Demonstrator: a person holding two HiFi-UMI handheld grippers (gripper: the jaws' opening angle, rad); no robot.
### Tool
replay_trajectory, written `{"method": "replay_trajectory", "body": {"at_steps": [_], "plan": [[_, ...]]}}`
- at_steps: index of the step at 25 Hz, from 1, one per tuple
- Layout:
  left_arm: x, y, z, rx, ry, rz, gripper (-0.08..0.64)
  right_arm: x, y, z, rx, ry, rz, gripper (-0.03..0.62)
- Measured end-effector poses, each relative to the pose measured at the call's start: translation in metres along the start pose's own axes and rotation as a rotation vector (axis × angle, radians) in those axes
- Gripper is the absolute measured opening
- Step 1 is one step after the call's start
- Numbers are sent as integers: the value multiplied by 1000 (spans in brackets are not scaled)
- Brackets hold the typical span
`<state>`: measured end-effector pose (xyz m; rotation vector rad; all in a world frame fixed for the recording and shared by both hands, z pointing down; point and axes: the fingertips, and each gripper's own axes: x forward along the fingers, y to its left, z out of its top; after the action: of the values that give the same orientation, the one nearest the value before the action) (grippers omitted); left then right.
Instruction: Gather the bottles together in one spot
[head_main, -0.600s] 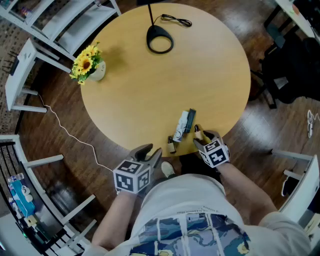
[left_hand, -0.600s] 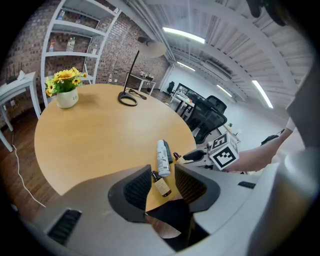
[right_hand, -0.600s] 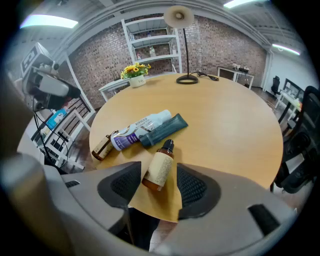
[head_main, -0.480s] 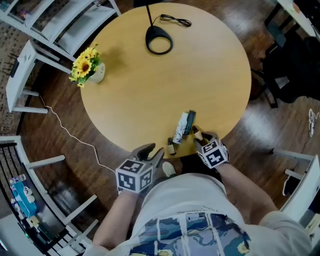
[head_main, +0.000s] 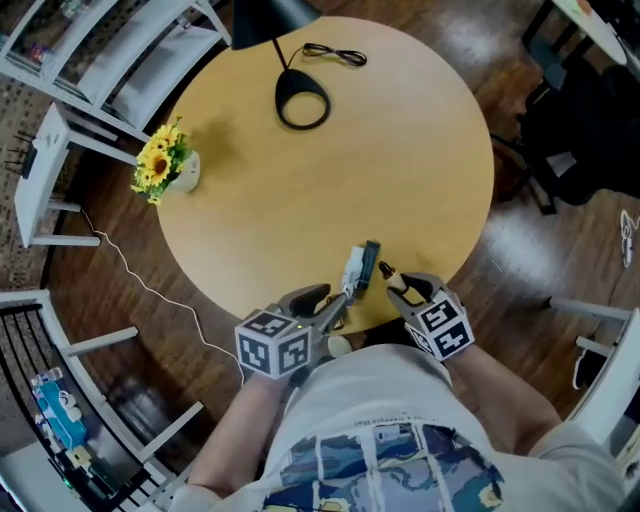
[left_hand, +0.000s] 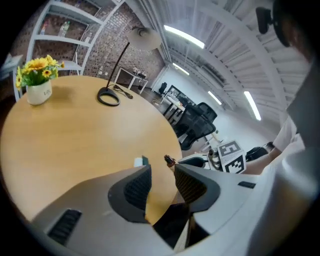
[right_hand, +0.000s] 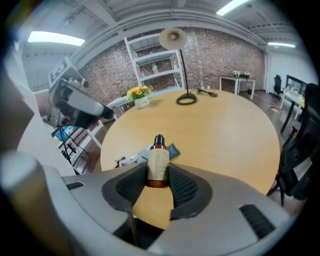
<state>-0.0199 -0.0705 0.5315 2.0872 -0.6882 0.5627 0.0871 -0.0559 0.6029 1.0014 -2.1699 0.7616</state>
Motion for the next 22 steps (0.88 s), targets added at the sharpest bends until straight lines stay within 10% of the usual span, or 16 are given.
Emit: {"method": "replay_trajectory", "body": {"at_steps": [7,22], "plan": [[32,-46,68,-41,-82,-194,149,-38,9,87,-159,-239,37,153],[63,-45,109,88,-67,-116,124,-30,-7,121,-454,-335,16,158]]}}
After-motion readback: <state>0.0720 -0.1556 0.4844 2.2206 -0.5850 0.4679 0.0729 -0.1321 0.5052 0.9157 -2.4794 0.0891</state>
